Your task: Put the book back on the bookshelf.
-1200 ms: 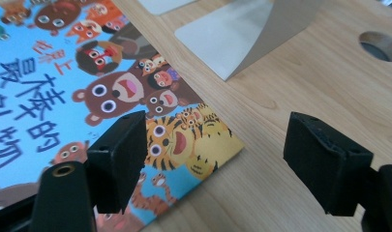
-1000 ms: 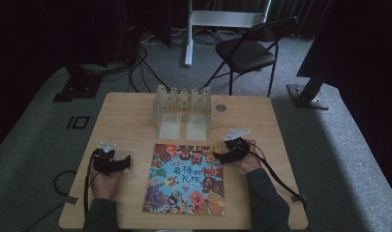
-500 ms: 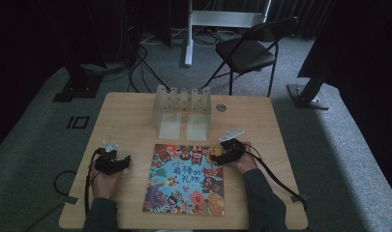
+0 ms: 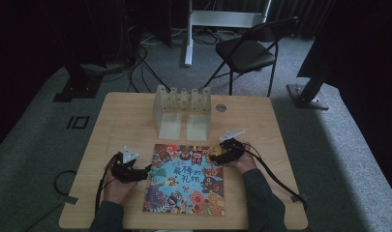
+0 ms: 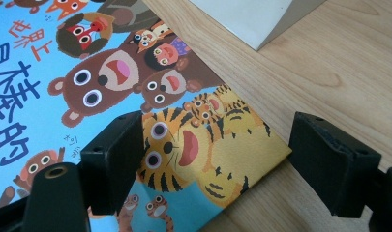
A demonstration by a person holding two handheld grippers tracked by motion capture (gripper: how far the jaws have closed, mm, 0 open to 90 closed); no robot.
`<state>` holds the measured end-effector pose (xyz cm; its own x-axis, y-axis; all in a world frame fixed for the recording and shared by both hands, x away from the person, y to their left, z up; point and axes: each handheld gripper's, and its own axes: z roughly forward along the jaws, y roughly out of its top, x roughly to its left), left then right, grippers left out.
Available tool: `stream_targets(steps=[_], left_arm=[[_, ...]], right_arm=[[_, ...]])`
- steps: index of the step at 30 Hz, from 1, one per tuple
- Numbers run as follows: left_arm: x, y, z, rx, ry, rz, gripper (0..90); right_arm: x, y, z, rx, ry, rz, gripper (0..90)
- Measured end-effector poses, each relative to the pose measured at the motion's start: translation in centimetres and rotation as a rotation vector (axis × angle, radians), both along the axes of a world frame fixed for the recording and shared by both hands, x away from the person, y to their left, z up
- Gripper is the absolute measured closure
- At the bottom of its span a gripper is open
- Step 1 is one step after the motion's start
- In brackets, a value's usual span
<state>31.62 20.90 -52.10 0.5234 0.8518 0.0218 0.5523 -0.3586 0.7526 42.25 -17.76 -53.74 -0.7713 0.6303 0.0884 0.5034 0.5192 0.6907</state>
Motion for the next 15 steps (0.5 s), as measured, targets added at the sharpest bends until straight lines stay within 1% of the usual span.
stream_targets(steps=[1,2,5,6,7,10,12,15], left_arm=[[-0.4,-0.5,0.0,0.003,-0.009,-0.012,16.1],[-0.8,-1.1,0.0,0.014,-0.014,-0.028,16.1],[-2.0,-2.5,0.0,0.024,-0.018,-0.086,15.4],[-2.0,-2.5,0.0,0.024,-0.018,-0.086,15.3],[-2.5,-3.4,0.0,0.015,-0.003,-0.140,15.4],[-3.3,-4.6,0.0,0.018,-0.005,-0.197,15.3],[-3.8,-5.3,0.0,0.023,-0.011,-0.229,15.1],[-4.6,-6.3,0.1,0.037,-0.011,-0.251,15.1]], right_arm=[[0.1,-0.1,-0.1,0.010,0.005,0.000,20.7],[0.1,-0.3,-0.1,0.025,0.012,-0.004,20.7],[0.1,-0.6,-0.2,0.051,0.033,-0.009,21.3],[0.1,-0.6,-0.2,0.051,0.033,-0.009,21.3],[0.1,-0.7,-0.2,0.067,0.032,-0.015,21.8],[0.1,-0.8,-0.1,0.077,0.036,-0.024,22.8],[0.1,-0.9,0.1,0.085,0.038,-0.028,23.5],[0.1,-1.1,0.6,0.100,0.038,-0.030,24.4]])
